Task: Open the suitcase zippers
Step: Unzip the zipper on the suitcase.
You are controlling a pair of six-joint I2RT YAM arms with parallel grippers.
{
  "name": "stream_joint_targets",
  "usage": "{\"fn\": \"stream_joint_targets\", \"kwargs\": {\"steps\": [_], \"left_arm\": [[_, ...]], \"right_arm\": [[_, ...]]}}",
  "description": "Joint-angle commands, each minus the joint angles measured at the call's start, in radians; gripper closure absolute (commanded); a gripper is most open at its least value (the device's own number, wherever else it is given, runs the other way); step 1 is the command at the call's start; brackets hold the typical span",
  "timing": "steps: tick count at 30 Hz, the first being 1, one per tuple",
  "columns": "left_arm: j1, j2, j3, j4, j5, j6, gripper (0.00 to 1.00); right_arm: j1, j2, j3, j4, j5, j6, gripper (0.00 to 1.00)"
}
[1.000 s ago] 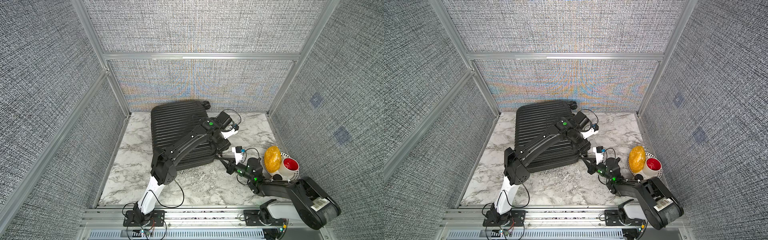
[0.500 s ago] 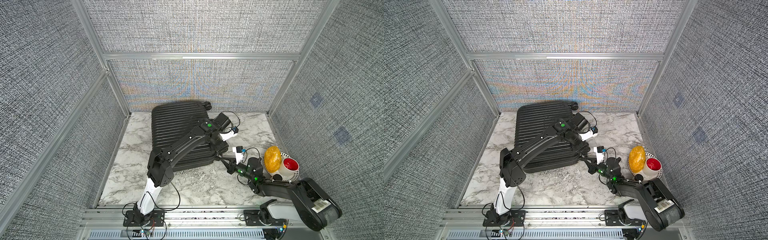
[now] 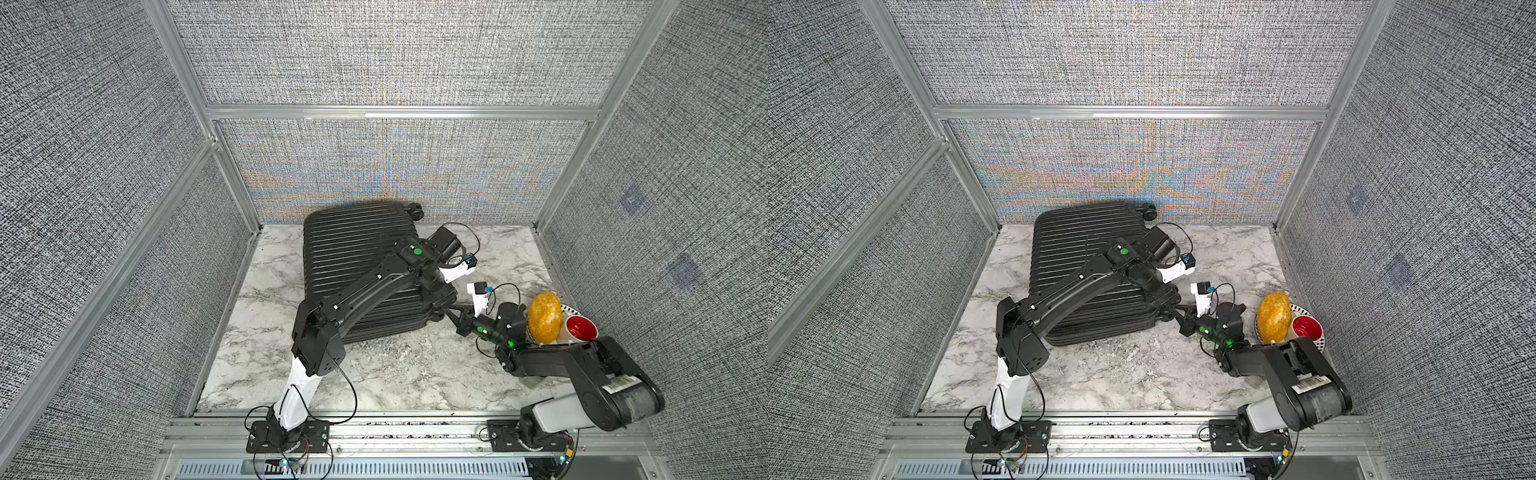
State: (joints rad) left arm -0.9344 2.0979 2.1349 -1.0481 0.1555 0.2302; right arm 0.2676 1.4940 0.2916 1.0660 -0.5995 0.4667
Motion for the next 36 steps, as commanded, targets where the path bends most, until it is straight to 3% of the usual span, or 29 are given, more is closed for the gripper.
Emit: {"fn": "stream_joint_targets", "kwargs": {"steps": [1, 19, 27, 36], "left_arm": [[-0.009, 0.000, -0.008, -0.182, 0.078, -0.026, 0.43], [-0.018, 0.003, -0.008, -0.184, 0.090, -0.026, 0.43], [-0.020, 0.006, -0.009, -0.184, 0.099, -0.025, 0.43], [-0.021, -0.027, 0.029, -0.170, 0.090, -0.047, 0.42]], "right_arm": [[-0.025, 0.068, 0.042, 0.007, 0.123, 0.001, 1.00], [-0.054, 0.350, 0.286, 0.066, 0.007, 0.044, 1.00], [-0.061, 0.399, 0.362, 0.039, -0.009, 0.053, 1.00], [-0.059, 0.383, 0.338, 0.050, -0.022, 0.047, 1.00]]}}
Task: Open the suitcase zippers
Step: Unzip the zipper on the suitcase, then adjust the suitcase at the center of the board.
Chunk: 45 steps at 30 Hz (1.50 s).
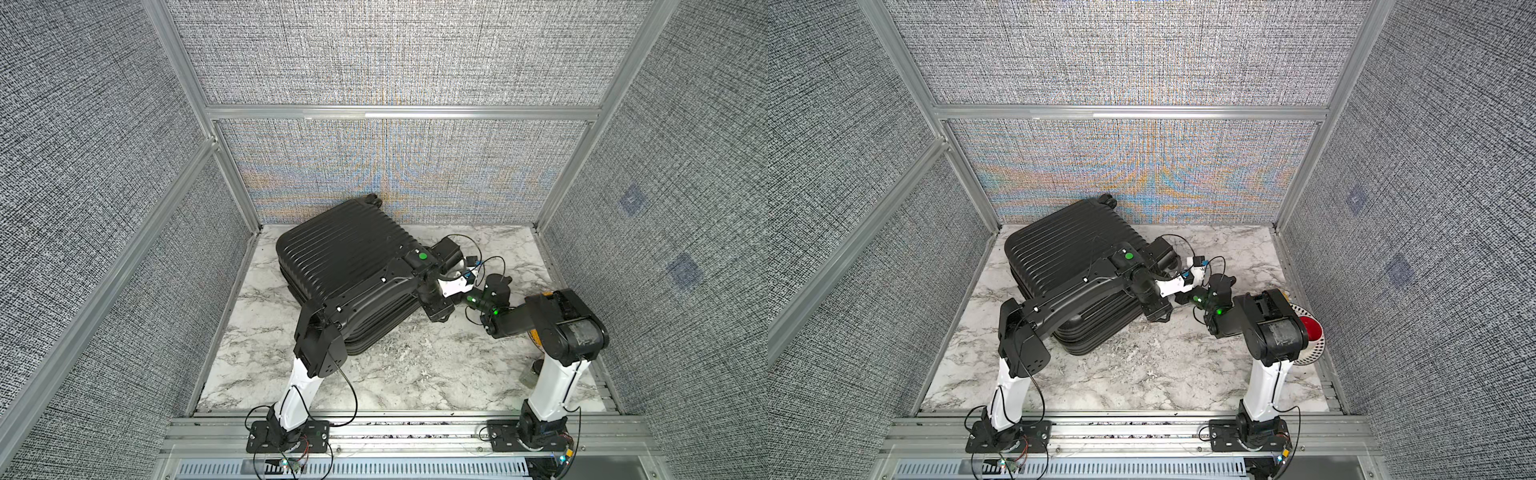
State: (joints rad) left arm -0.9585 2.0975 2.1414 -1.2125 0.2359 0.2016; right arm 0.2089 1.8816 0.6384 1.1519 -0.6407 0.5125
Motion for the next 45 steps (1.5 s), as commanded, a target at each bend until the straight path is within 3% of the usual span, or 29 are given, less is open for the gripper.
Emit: {"fn": "stream_joint_targets", "kwargs": {"steps": [1, 5, 8, 10, 13, 19, 25, 29, 34, 39, 45], "left_arm": [[0.004, -0.035, 0.038, -0.005, -0.004, -0.027, 0.42], [0.006, -0.115, 0.059, 0.035, -0.151, -0.085, 0.39], [0.030, -0.241, -0.024, 0.135, -0.299, -0.136, 0.33], [0.082, -0.340, -0.143, 0.232, -0.343, -0.201, 0.26], [0.196, -0.493, -0.336, 0.380, -0.378, -0.306, 0.07], [0.457, -0.661, -0.527, 0.459, -0.454, -0.459, 0.00], [0.772, -0.608, -0.502, 0.471, -0.334, -0.543, 0.00], [0.913, -0.456, -0.354, 0.460, -0.221, -0.547, 0.00], [0.996, -0.220, -0.097, 0.367, -0.174, -0.509, 0.00], [1.052, -0.001, 0.125, 0.290, 0.031, -0.451, 0.00], [1.127, 0.082, 0.112, 0.396, 0.359, -0.519, 0.00]], "right_arm": [[0.000, -0.009, -0.013, -0.035, 0.020, 0.001, 1.00], [0.000, -0.026, -0.011, -0.069, 0.045, -0.002, 1.00], [0.000, -0.051, 0.002, -0.141, 0.110, -0.013, 1.00], [0.000, -0.058, 0.025, -0.202, 0.140, -0.021, 0.88], [0.000, -0.067, 0.052, -0.285, 0.190, -0.026, 0.67], [0.002, -0.152, 0.070, -0.499, 0.390, -0.028, 0.54], [0.100, -0.372, 0.008, -0.639, 0.561, 0.000, 0.50], [0.226, -0.505, -0.040, -0.746, 0.660, 0.033, 0.46], [0.334, -0.611, -0.096, -0.850, 0.716, 0.068, 0.46], [0.401, -0.686, -0.140, -0.842, 0.662, 0.082, 0.46], [0.421, -0.672, -0.130, -0.825, 0.619, 0.069, 0.47]]}}
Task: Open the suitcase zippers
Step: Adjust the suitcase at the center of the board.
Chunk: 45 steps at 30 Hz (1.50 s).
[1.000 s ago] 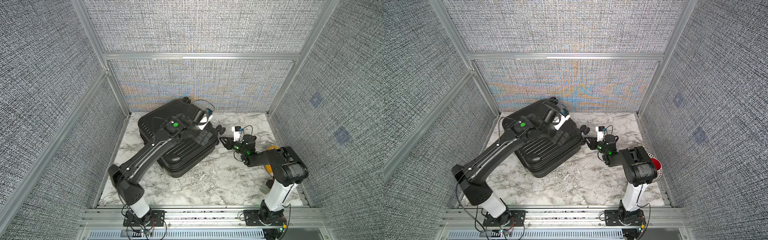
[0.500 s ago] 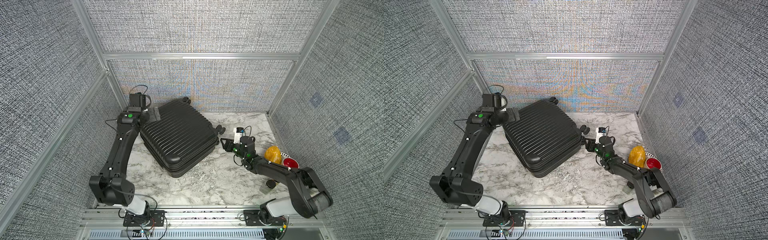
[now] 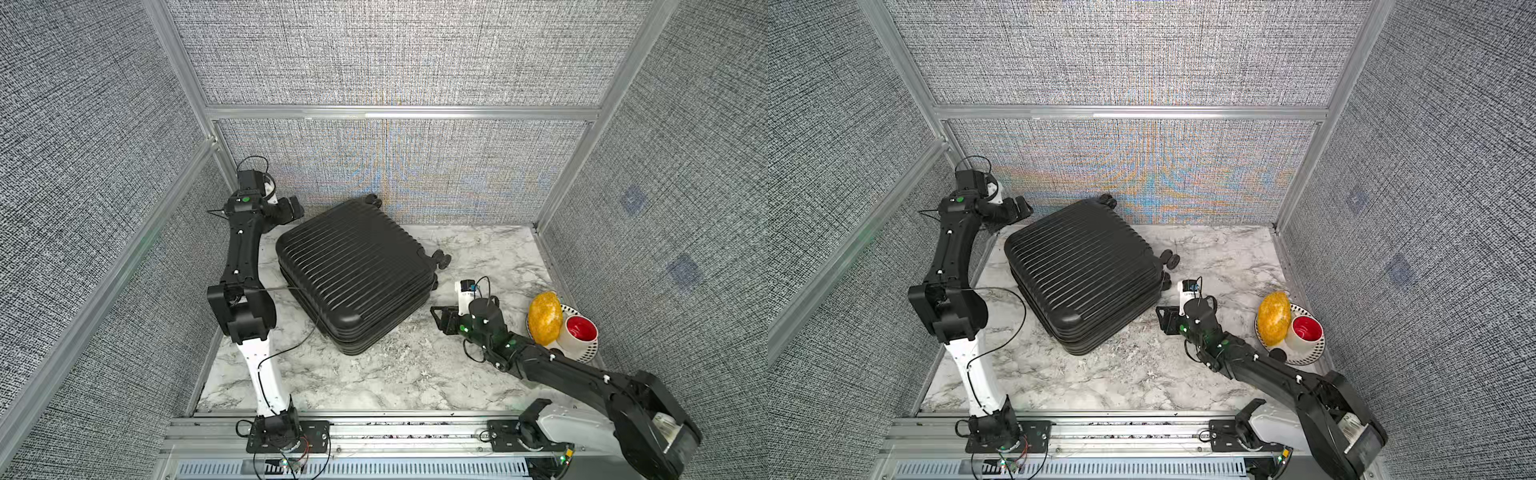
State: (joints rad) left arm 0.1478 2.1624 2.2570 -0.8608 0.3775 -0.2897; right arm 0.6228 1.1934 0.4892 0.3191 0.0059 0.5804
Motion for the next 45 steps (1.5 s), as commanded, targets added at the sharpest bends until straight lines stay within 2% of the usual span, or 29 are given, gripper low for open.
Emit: {"fn": "stream_joint_targets", "kwargs": {"steps": [1, 9, 12, 16, 20, 27, 33, 39, 45], "left_arm": [[0.023, 0.024, -0.004, 0.044, 0.246, -0.027, 0.00], [0.022, -0.014, -0.127, 0.063, 0.367, -0.016, 0.00], [0.023, -0.053, -0.183, 0.061, 0.368, 0.002, 0.00], [0.021, -0.113, -0.260, 0.063, 0.366, 0.012, 0.00], [0.013, -0.184, -0.348, 0.066, 0.381, 0.029, 0.00], [-0.029, -0.357, -0.610, 0.148, 0.410, 0.013, 0.00], [-0.115, -0.489, -0.789, 0.211, 0.399, -0.021, 0.00], [-0.246, -0.594, -0.900, 0.256, 0.342, -0.045, 0.00], [-0.247, -0.723, -1.008, 0.326, 0.259, -0.082, 0.00]], "right_arm": [[0.010, 0.024, 0.023, 0.013, -0.028, 0.003, 0.47], [0.015, 0.142, 0.087, 0.100, -0.084, 0.021, 0.47], [0.004, 0.195, 0.145, 0.087, -0.059, 0.023, 0.47], [-0.028, 0.269, 0.238, 0.065, -0.105, -0.003, 0.47], [-0.075, 0.319, 0.300, 0.056, -0.152, -0.010, 0.47], [-0.202, 0.364, 0.391, 0.016, -0.222, -0.041, 0.47], [-0.318, 0.413, 0.475, -0.056, -0.277, -0.095, 0.47], [-0.437, 0.400, 0.467, -0.084, -0.326, -0.095, 0.47], [-0.500, 0.318, 0.361, -0.099, -0.317, -0.074, 0.47]]}}
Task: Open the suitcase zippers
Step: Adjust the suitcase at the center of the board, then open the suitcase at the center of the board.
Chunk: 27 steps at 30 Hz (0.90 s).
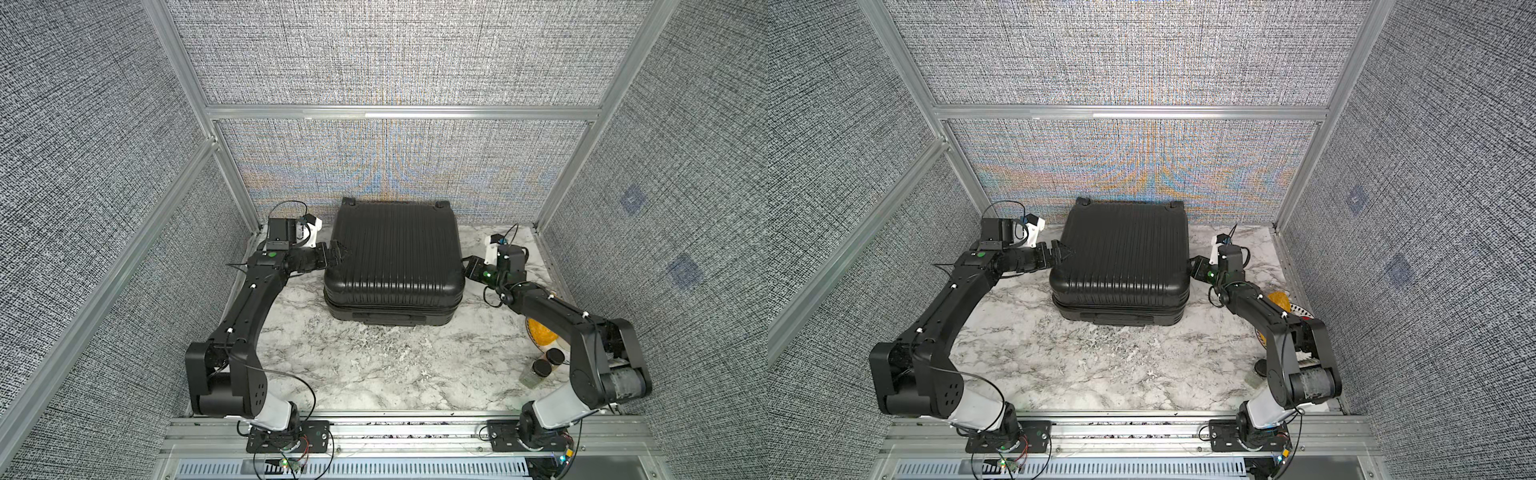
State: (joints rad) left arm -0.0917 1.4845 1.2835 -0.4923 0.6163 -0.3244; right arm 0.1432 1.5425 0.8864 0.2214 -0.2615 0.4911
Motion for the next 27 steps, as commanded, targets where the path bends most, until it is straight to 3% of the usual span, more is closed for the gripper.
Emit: {"fn": "stream_joint_targets", "kwargs": {"steps": [1, 6, 13, 17, 27], "left_arm": [[-0.006, -0.080, -0.059, -0.024, -0.013, -0.061, 0.00], [0.033, -0.237, -0.237, 0.086, -0.237, -0.218, 0.05], [0.058, -0.169, -0.328, 0.066, -0.347, -0.261, 0.31], [0.069, -0.075, -0.280, 0.032, -0.348, -0.226, 0.35], [0.073, -0.010, -0.291, 0.079, -0.264, -0.211, 0.36]], "right_arm": [[-0.036, -0.051, -0.064, 0.002, -0.047, 0.029, 0.47], [-0.108, -0.159, -0.230, 0.030, -0.084, 0.092, 0.50], [-0.113, -0.150, -0.333, 0.117, -0.270, 0.138, 0.78], [-0.111, -0.139, -0.330, 0.141, -0.307, 0.150, 0.86], [-0.081, -0.119, -0.291, 0.138, -0.352, 0.135, 0.88]]}}
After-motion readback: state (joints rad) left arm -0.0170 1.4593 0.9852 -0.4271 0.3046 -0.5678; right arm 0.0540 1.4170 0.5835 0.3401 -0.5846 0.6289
